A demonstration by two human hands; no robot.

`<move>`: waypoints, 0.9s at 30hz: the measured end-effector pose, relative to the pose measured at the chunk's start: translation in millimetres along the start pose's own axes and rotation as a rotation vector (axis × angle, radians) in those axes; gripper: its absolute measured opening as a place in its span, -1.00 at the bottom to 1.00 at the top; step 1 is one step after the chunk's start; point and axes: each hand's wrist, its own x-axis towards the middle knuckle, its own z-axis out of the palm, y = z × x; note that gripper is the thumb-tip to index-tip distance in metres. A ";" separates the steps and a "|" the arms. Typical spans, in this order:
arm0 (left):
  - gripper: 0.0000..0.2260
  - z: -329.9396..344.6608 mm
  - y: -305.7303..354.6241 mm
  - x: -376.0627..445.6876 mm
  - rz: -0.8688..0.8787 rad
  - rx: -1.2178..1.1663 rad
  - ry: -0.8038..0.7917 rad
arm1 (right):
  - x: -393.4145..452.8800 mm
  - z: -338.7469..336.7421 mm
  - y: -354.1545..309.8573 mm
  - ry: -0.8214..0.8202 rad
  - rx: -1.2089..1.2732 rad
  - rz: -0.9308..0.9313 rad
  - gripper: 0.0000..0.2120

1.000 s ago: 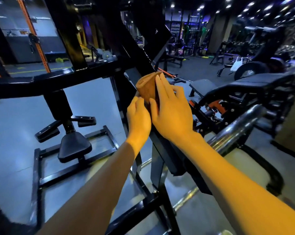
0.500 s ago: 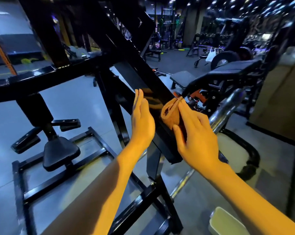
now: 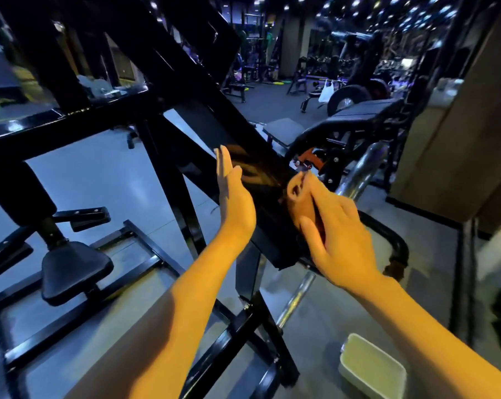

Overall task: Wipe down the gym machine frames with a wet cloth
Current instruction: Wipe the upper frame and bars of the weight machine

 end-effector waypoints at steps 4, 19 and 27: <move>-0.34 7.4 2.5 1.4 -0.046 -0.025 -0.023 | -15.8 -3.9 1.6 -0.010 -0.126 0.034 -0.36; -0.45 20.0 7.0 -2.0 -0.065 -0.071 -0.009 | -40.6 -10.1 22.0 -0.044 -0.083 0.089 -0.29; -0.45 15.2 10.8 -4.0 -0.067 -0.026 -0.056 | 66.6 23.8 -33.3 -0.004 -0.114 0.046 -0.32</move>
